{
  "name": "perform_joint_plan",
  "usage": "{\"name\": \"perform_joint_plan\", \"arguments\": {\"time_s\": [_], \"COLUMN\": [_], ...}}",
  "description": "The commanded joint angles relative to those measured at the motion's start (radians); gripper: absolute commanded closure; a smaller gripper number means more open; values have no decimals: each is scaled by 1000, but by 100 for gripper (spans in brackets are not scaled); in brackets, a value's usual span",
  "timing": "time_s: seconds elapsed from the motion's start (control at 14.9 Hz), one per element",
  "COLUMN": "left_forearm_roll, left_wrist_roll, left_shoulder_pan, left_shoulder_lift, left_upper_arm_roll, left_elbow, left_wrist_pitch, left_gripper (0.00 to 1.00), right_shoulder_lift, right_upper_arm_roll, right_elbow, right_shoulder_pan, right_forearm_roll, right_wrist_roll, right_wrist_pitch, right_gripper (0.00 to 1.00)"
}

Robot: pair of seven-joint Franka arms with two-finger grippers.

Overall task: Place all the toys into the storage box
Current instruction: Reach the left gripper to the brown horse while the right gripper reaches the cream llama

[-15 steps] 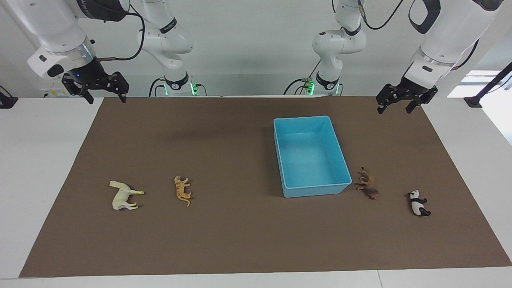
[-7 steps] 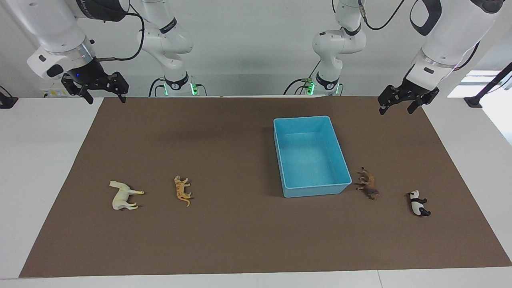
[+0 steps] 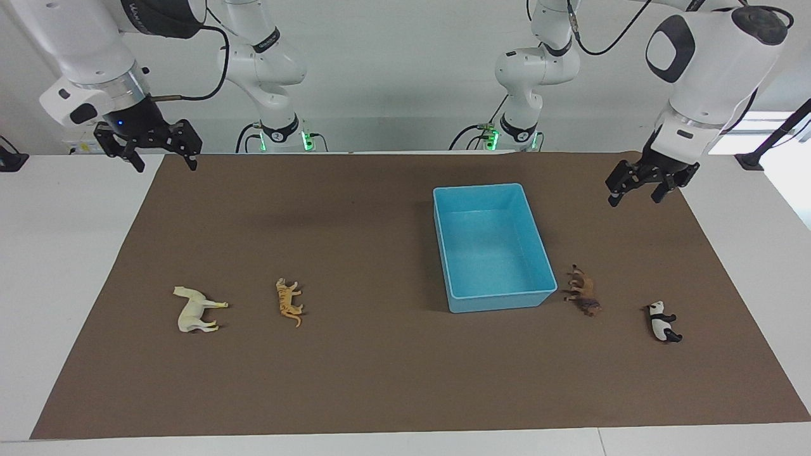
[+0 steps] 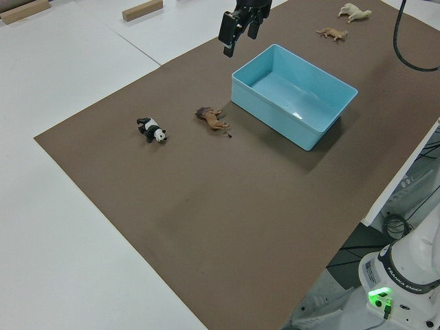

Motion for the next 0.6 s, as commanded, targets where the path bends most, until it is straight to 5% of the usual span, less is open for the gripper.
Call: {"name": "perform_joint_plan", "arguments": {"time_s": [0.0,0.2,0.54], "left_forearm_roll": [14,9,6], "left_wrist_roll": [13,13,5], "left_shoulder_pan": [19,19,20], "left_shoulder_lift": [140,253,371], "left_upper_arm_roll": [-5,-5,-5], "left_elbow": [8,8,4], "left_wrist_pitch": [171,345,455], "left_gripper": [0,0,0], "right_shoulder_lift": [10,127,271], "right_upper_arm_roll": [3,3,1], "right_elbow": [-108,-109,-110], "right_shoulder_pan": [-16,-31,-50], "right_forearm_roll": [7,8,11], "right_wrist_roll": [5,-33,-83], "right_wrist_pitch": [163,278,476], "right_gripper": [0,0,0]}}
